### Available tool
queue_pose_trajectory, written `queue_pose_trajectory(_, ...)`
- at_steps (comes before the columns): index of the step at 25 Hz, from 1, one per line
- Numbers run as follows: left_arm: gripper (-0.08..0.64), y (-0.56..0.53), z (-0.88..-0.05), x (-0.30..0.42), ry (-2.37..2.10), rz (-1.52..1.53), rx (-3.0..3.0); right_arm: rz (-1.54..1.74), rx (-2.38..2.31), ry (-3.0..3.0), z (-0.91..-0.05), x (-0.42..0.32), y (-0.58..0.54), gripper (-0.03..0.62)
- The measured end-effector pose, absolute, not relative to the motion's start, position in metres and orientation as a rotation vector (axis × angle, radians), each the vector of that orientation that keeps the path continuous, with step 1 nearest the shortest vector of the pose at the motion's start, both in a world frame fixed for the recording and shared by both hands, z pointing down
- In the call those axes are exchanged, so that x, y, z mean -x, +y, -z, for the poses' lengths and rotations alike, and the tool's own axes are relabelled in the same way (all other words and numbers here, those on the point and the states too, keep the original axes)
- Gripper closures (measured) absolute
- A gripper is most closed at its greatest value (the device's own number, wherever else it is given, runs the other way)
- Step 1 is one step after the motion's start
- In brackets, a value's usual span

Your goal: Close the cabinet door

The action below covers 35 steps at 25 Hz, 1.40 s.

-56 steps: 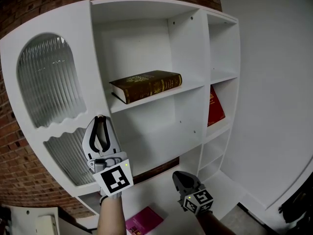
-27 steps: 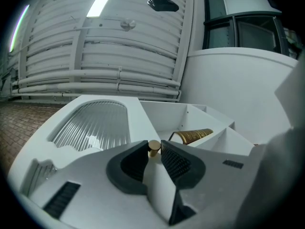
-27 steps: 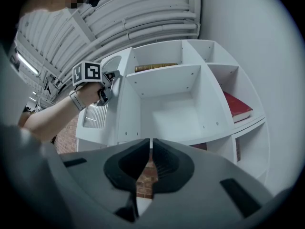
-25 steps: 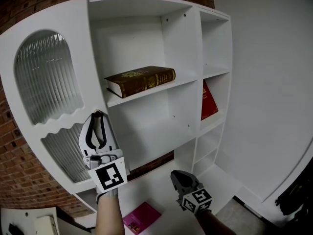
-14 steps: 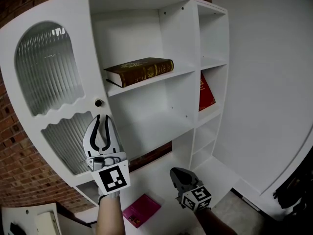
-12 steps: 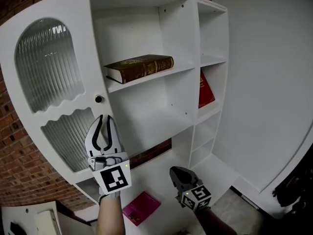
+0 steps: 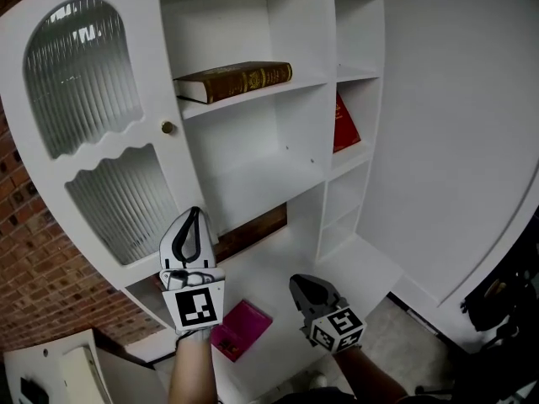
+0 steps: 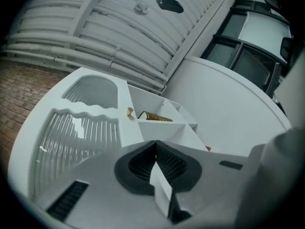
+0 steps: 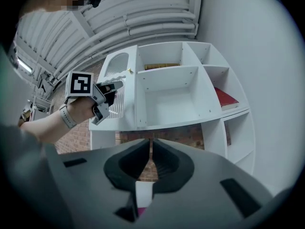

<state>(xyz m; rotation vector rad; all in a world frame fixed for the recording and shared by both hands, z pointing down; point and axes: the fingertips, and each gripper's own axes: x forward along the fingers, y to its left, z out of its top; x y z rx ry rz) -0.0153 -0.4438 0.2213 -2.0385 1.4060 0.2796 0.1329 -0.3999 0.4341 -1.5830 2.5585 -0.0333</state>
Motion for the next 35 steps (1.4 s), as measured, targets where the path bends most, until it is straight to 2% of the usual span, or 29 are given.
queue_pose_trajectory(35, 0.551, -0.296, -0.536, 0.032, 1.175, 0.221, 2.654, 0.194, 1.831, 2.605, -0.546, -0.095, -0.24, 0.565)
